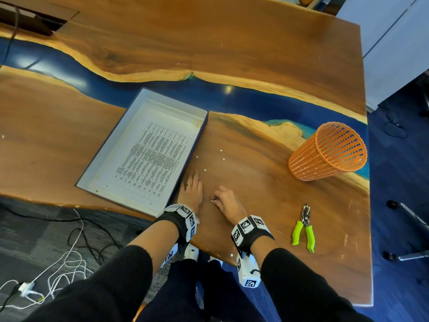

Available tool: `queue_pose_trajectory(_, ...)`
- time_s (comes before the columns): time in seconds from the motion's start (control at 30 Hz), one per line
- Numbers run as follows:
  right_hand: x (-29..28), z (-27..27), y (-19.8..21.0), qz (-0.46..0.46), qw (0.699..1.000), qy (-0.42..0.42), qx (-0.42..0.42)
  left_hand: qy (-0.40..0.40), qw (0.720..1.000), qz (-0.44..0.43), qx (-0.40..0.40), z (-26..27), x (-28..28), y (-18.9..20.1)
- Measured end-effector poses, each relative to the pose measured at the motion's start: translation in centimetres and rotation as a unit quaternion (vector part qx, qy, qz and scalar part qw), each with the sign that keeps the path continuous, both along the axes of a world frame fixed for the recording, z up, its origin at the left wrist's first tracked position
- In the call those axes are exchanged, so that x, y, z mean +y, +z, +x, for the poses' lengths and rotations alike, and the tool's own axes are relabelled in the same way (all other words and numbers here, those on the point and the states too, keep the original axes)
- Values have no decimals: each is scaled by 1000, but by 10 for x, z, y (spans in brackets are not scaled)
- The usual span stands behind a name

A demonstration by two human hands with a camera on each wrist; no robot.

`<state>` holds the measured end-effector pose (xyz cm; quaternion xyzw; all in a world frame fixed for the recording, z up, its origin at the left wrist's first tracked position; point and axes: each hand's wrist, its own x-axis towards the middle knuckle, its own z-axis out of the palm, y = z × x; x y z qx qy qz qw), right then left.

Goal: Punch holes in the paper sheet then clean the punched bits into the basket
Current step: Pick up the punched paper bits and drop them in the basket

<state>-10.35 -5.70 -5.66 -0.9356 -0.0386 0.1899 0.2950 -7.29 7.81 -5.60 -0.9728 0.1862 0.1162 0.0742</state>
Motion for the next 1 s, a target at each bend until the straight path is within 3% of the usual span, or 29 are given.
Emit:
queue_pose_trajectory(0.03,0,0,0,-10,1000,6,0,-6,1000,5,-15,1,0,-1)
queue_pose_trajectory(0.13,2,0,1,-38,999,26,-2,12,997,2,82,2,-4,10)
queue_pose_trajectory(0.3,5,1,2,-55,998,40,1,8,992,36,117,1,-1,-2)
queue_pose_trajectory(0.63,10,4,-1,-99,993,69,6,-2,993,29,117,1,2,-1)
queue_pose_trajectory(0.87,1,2,-2,-41,999,35,-2,25,996,31,82,0,-2,12)
queue_pose_trajectory(1.0,-3,0,0,-21,999,29,1,-11,998,25,54,-1,-2,1)
